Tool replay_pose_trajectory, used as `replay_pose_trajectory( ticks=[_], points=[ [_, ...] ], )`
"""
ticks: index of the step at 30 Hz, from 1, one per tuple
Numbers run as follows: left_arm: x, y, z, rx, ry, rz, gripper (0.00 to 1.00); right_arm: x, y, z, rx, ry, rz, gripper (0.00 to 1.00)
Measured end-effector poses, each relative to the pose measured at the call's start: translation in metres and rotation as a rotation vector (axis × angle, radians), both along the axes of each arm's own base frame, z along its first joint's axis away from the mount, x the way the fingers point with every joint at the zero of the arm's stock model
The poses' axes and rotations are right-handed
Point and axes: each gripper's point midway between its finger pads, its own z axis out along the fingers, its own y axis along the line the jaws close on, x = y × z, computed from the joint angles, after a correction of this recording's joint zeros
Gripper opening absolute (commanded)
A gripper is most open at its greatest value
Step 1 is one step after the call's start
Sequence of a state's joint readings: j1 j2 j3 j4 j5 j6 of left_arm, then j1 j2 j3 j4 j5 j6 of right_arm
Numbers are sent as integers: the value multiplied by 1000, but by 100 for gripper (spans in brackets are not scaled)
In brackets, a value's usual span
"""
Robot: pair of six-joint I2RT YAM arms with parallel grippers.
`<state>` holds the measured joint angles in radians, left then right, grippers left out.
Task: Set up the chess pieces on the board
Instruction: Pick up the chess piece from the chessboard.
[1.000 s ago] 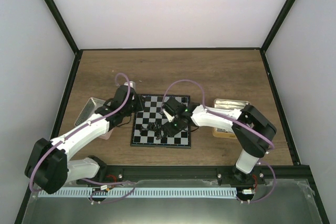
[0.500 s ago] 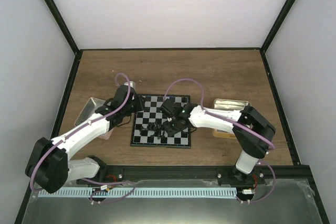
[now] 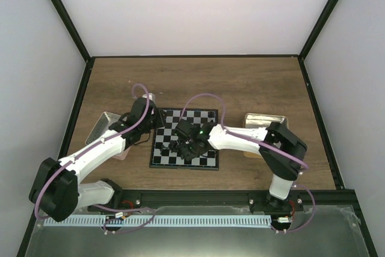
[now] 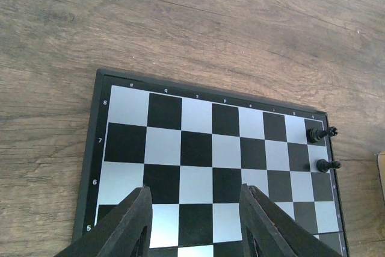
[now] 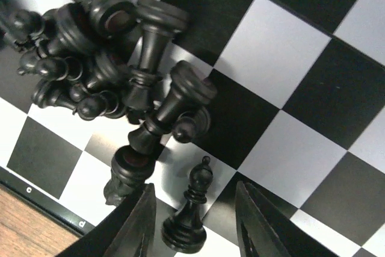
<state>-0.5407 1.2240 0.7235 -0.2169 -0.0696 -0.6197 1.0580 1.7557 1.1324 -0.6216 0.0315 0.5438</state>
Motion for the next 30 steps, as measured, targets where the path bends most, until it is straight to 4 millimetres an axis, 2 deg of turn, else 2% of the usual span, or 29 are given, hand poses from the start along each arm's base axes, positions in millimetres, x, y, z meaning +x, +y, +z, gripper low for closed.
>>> replay_pose_trajectory(
  ticks=[8,14,20,23,30],
  points=[
    [1,0,-1,0,1,-1,42,-2,-5,-2,-18,9,-16,38],
    [1,0,-3,1,7,-3,42,-6,-10,-8,-34,21,-9,33],
    [1,-1,-4,0,10,-6,42,-7,-11,-9,-45,9,16,19],
    [1,-2,-4,-2,12,-9,43,-7,-11,-9,-51,-4,23,17],
    [-5,-10,-1,-33,20,-63,55,1,-18,-4,-36,-95,19,16]
  ],
)
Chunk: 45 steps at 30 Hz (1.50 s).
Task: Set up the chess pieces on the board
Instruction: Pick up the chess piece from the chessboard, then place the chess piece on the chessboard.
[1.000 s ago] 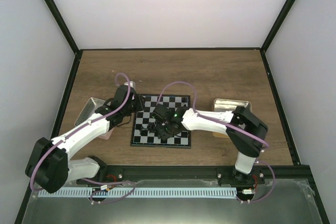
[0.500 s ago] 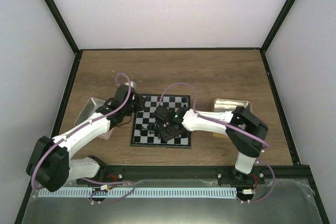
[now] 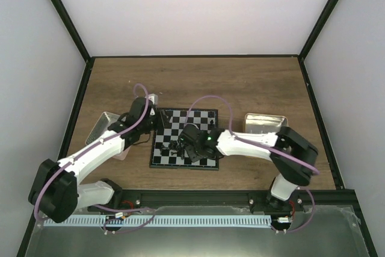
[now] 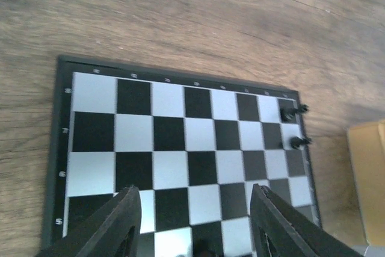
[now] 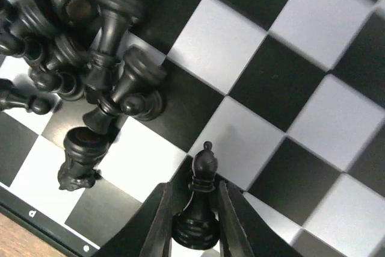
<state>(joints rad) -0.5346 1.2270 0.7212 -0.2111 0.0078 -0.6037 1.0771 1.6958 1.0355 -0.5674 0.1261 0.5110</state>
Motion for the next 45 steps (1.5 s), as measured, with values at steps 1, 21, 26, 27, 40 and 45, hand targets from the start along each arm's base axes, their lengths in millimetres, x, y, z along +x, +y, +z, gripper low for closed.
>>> replay_pose_trajectory(
  ticks=[1,21,26,27,40,45],
  points=[
    [-3,-4,3,-18,1,-25,58,2,-2,4,12,-24,0,16],
    [-92,-72,97,-496,13,-618,52,16,23,173,629,-690,263,17],
    [-93,-75,93,-511,47,-626,39,12,23,184,659,-722,294,17],
    [-93,-75,92,-515,54,-627,38,11,23,184,662,-724,301,17],
    [-91,-78,93,-554,76,-640,4,6,28,182,657,-725,360,26],
    [-88,-77,89,-534,67,-619,4,10,29,171,637,-686,324,58]
  ],
)
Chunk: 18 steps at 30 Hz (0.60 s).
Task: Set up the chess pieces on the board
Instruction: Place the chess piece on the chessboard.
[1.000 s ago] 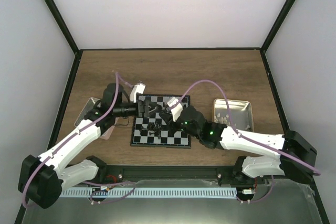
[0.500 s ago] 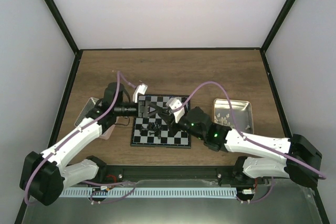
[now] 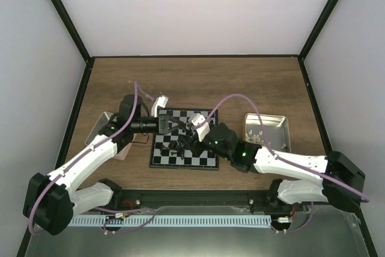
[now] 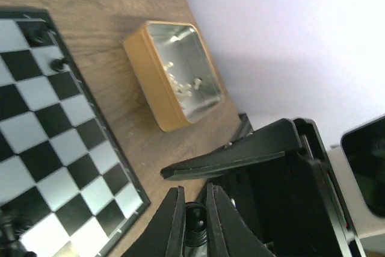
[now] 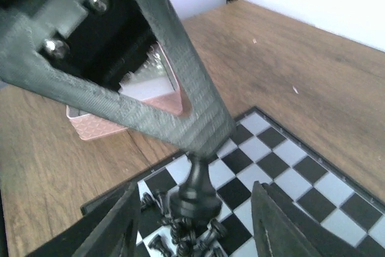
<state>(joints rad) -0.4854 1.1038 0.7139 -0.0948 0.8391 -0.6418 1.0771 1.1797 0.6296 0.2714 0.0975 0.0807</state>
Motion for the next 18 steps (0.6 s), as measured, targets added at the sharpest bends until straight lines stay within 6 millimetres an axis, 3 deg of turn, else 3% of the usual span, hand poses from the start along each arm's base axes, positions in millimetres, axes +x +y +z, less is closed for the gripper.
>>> replay_pose_trajectory(
  ticks=[5,11,15,18],
  points=[
    [23,15,-19,118,-47,148,4,4,-8,-26,-46,113,-73,67],
    [62,39,-32,270,-144,351,4,11,-32,-50,-42,282,-213,68],
    [87,34,-38,326,-184,395,4,33,-65,-71,-31,419,-391,68],
    [105,15,-52,393,-210,386,4,51,-97,-81,2,502,-534,68]
  ],
)
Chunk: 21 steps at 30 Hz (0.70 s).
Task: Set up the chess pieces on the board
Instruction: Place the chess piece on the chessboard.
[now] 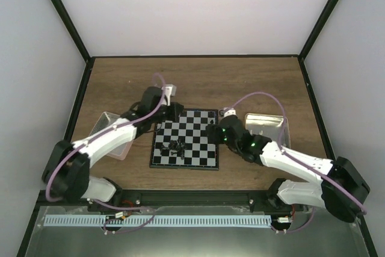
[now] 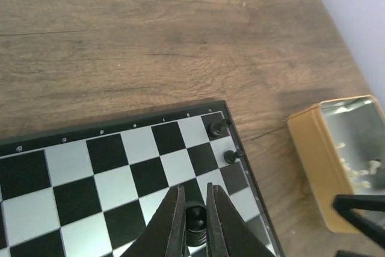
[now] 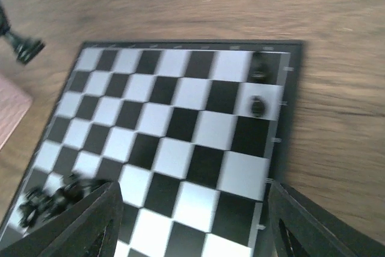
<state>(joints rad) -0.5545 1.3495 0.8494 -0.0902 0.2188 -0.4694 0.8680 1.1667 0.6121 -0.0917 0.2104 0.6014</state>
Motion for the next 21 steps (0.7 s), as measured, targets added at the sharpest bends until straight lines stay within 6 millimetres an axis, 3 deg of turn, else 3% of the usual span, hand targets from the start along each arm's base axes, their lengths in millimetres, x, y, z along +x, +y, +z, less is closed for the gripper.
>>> replay_pose_trajectory(
  ticks=[5,9,16,21],
  points=[
    [22,-46,-24,156,-47,-45,4,17,-47,-8,51,75,-192,69],
    [35,-74,-43,262,-87,-75,4,19,-65,-14,81,106,-260,69],
    [53,-79,-86,384,-66,-87,4,15,-67,-21,92,139,-265,69],
    [56,-79,-99,426,-63,-100,4,15,-66,-21,96,145,-263,69]
  ],
)
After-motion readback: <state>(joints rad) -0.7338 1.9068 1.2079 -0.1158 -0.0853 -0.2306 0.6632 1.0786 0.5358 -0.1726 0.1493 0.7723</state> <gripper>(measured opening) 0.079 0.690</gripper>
